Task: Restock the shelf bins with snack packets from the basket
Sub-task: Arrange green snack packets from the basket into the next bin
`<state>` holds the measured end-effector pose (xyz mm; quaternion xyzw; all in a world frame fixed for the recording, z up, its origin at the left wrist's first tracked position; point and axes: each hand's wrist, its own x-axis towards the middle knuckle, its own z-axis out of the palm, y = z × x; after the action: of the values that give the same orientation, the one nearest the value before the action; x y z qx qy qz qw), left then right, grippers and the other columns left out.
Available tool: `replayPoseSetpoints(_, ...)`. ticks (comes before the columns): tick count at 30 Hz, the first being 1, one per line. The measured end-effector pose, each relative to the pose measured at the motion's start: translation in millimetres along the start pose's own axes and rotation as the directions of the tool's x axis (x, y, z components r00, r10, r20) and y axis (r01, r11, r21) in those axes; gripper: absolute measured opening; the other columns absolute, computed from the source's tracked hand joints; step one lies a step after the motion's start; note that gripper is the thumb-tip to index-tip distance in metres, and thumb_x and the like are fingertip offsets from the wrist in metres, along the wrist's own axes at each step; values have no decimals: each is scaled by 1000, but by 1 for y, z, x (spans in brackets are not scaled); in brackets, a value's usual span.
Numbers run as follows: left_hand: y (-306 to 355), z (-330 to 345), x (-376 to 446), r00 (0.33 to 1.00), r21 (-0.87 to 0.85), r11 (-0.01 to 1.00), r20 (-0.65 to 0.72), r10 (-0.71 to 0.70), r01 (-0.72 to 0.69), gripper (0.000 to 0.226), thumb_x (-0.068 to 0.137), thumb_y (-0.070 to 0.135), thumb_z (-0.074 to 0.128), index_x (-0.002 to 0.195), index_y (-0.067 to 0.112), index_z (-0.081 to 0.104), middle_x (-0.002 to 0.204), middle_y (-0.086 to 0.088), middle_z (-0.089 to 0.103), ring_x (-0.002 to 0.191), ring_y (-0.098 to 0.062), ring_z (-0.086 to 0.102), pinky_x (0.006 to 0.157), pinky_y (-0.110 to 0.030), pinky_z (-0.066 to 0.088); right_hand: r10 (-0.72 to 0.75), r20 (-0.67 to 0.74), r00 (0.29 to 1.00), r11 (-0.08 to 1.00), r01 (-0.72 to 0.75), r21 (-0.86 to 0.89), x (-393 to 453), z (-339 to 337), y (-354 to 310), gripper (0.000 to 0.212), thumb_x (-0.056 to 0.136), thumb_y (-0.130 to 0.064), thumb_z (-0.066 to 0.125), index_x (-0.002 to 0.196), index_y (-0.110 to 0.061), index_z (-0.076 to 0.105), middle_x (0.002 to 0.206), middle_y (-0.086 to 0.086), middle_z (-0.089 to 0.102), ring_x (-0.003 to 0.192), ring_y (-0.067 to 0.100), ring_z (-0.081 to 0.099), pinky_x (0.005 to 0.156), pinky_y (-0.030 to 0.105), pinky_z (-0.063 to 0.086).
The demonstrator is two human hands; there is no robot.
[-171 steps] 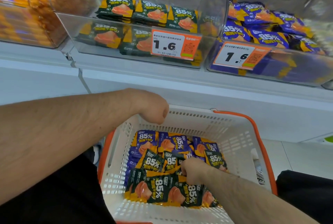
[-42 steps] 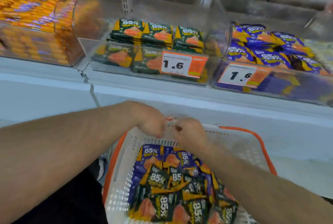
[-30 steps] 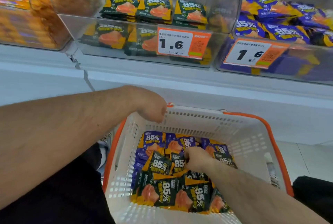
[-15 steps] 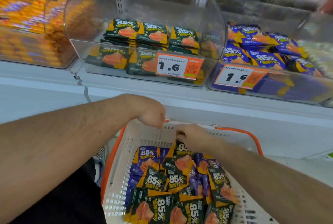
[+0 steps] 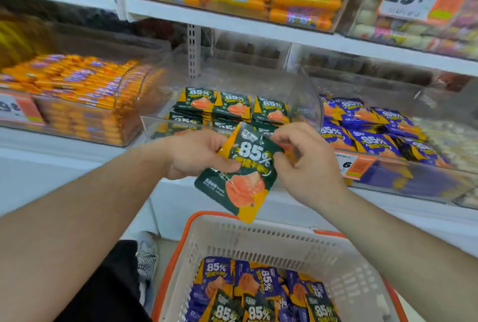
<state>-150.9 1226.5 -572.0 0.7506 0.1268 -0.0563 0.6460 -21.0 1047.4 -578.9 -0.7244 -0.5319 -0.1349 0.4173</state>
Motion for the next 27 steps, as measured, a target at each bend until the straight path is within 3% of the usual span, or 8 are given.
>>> replayPoseSetpoints(4,5,-9,-4,977,-171,977,-190,91,-125,20,85,2,62,102,5,71,101,-15,73,81,-23,70,78,-36,56,-188,63,980,956,197,-219,-1,-4,-15,51,64,-34,55,105,-8,71,127,10,62,115,31,59,93,44,46)
replayPoseSetpoints(8,9,-11,-4,939,-245,949,-326,113,-199,18,89,2,61,99,8,73,98,-15,74,80,-23,71,81,-38,56,-203,214,956,901,267,-341,-2,9,-29,69,67,-59,60,123,-18,65,148,4,48,131,30,47,94,48,41)
replayPoseSetpoints(11,14,-12,-6,918,-281,937,-387,87,-207,19,93,6,59,107,5,71,105,-17,72,87,-27,69,88,-44,55,-286,224,932,895,343,-287,12,27,-24,51,76,-41,68,120,-15,67,140,5,56,122,32,56,93,49,52)
replayPoseSetpoints(14,22,-17,-11,863,-318,923,-504,30,-217,19,99,20,53,103,12,70,94,-6,72,75,-17,69,61,-30,57,-382,102,918,893,395,-216,36,44,-24,36,74,-12,71,110,-7,73,119,8,70,107,31,66,98,45,52)
replayPoseSetpoints(16,25,-27,-14,729,-299,911,-685,1,-282,34,103,34,41,94,15,67,81,-2,71,60,-16,65,49,-24,44,-343,41,939,926,345,-156,56,51,-32,29,80,-10,66,107,-6,75,112,8,73,104,27,69,97,39,52)
replayPoseSetpoints(18,24,-42,-17,475,-140,914,-878,63,-380,44,105,33,33,83,12,65,68,-2,65,53,-16,58,49,-24,41,-202,62,977,968,209,-139,79,57,-42,21,89,-11,62,105,-6,74,109,8,74,104,28,67,93,38,52)
replayPoseSetpoints(21,16,-54,-24,199,51,889,-967,157,-454,41,103,24,36,73,9,61,61,-5,59,57,-14,53,54,-21,46,45,305,951,974,26,-224,114,78,-52,25,101,-22,49,102,-9,71,103,9,71,100,31,62,83,39,51)
replayPoseSetpoints(27,0,-61,-27,119,152,901,-969,217,-405,38,97,26,40,68,11,61,51,3,56,55,-10,52,63,-33,46,348,644,681,937,-249,-243,132,133,-75,32,103,-16,37,123,-4,59,103,14,62,105,32,56,89,35,46)
